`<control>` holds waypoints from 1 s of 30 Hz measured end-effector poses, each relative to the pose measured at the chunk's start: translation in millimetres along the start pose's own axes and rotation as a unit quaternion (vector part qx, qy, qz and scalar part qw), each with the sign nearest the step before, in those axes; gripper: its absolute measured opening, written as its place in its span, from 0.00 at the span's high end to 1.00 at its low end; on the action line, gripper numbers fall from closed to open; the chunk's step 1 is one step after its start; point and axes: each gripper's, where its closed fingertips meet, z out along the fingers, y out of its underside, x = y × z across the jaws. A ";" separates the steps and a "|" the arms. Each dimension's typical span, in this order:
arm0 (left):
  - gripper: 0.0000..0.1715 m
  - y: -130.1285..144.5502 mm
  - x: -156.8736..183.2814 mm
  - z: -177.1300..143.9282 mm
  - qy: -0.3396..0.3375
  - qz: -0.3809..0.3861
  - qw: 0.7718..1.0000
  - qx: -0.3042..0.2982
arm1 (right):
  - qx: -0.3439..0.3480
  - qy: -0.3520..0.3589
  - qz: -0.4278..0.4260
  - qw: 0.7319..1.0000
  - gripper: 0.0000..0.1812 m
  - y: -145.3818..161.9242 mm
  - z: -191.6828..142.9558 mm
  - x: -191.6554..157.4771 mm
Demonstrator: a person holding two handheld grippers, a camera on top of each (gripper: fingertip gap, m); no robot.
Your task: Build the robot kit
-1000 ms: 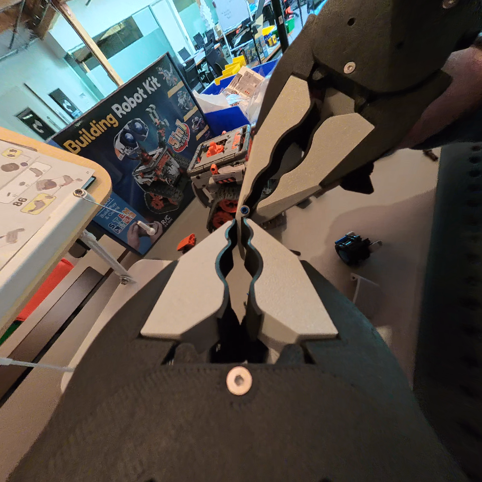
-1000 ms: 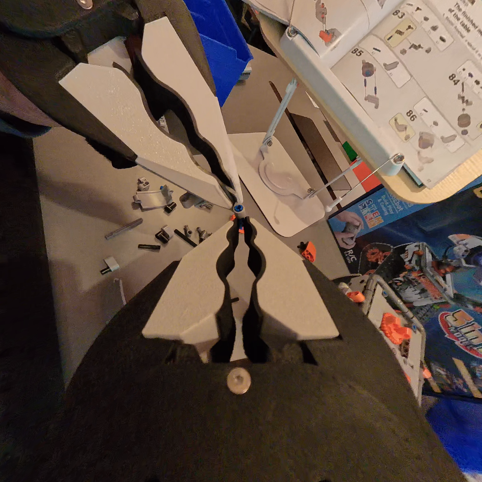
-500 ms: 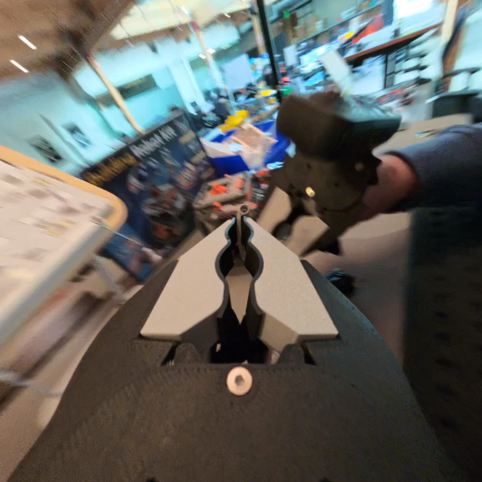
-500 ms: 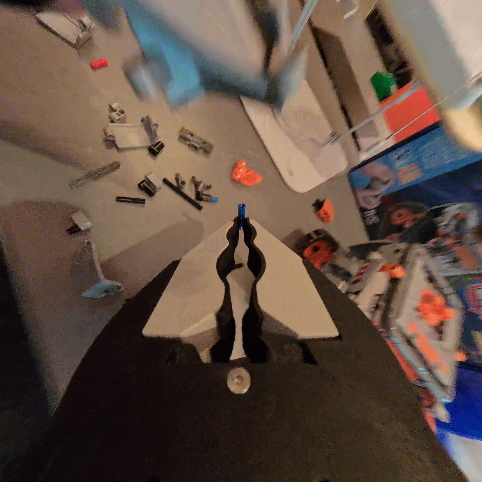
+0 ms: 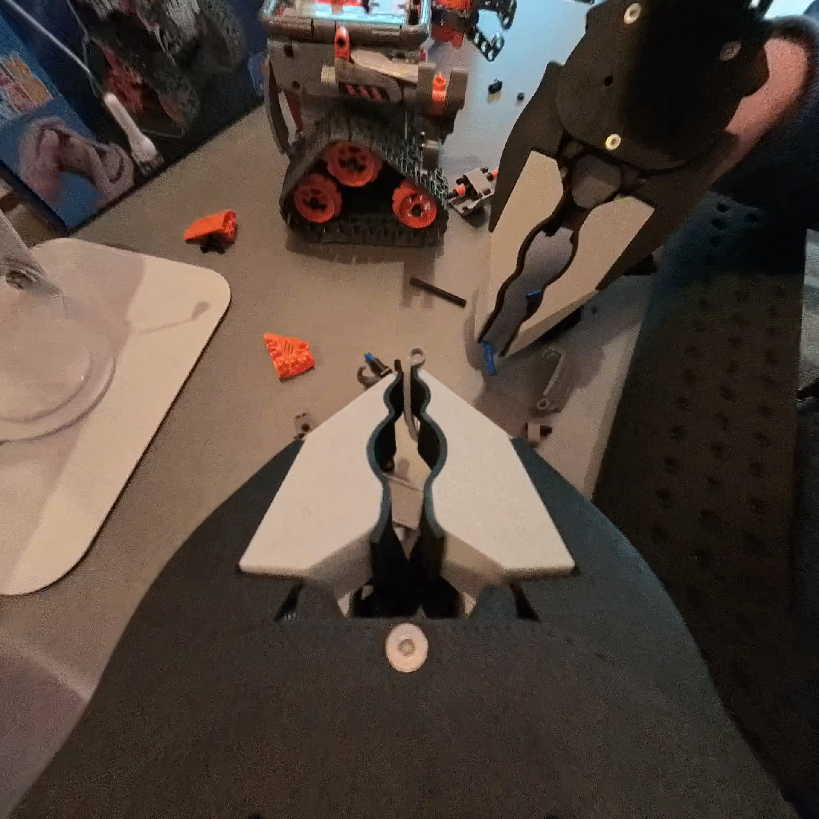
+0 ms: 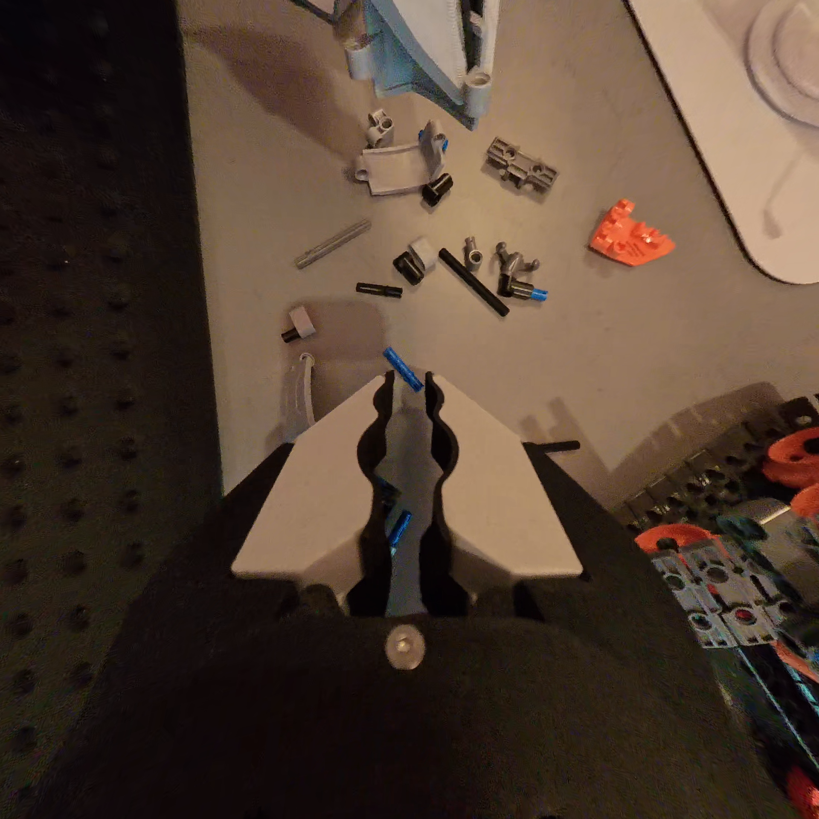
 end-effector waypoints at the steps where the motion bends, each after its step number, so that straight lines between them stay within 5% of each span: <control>1: 1.00 3.0 -3.3 -2.1 -0.010 -0.007 1.000 0.005 | -0.010 -0.006 0.008 1.000 0.91 2.6 0.6 0.3; 20: 1.00 58.4 12.1 -66.9 -0.034 -0.078 0.996 -0.016 | 0.015 -0.026 -0.036 0.999 0.93 -41.1 15.0 -4.8; 30: 1.00 94.9 41.1 -31.6 0.068 -0.099 0.986 -0.120 | 0.016 -0.025 -0.011 1.000 0.92 -34.2 -7.0 -8.0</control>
